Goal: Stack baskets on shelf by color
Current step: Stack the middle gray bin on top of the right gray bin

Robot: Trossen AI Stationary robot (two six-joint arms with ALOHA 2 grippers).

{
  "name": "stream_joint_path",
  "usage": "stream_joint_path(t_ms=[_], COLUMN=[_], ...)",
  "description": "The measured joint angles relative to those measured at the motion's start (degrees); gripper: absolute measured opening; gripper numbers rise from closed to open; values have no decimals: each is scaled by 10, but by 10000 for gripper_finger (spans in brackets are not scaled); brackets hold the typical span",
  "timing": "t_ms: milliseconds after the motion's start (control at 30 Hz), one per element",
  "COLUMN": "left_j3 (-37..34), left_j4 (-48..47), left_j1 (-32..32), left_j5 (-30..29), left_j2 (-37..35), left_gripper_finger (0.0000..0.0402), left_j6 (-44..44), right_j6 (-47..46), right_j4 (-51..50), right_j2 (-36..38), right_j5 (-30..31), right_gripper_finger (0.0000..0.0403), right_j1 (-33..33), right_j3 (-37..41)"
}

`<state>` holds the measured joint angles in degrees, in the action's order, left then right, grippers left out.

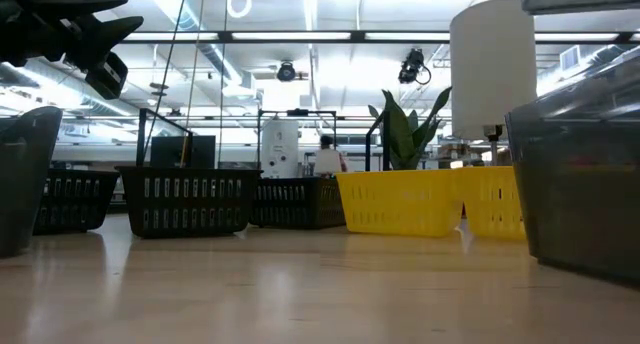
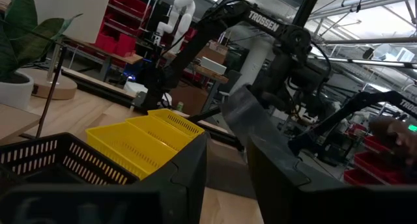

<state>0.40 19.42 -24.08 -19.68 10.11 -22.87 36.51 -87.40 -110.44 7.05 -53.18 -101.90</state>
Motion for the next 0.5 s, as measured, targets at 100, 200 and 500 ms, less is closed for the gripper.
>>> stream_joint_path(t_ms=[100,200,500], left_j3=[0,0,0], left_j4=[0,0,0], left_j1=[0,0,0], left_j5=[0,0,0], left_j2=[0,0,0], left_gripper_finger=[117,117,117], left_j6=[0,0,0], right_j6=[29,56,80], right_j4=[26,46,99], right_j2=[0,0,0], right_j5=[3,3,-24], right_gripper_finger=[2,2,3], right_j1=[1,5,28], right_j3=[15,31,65])
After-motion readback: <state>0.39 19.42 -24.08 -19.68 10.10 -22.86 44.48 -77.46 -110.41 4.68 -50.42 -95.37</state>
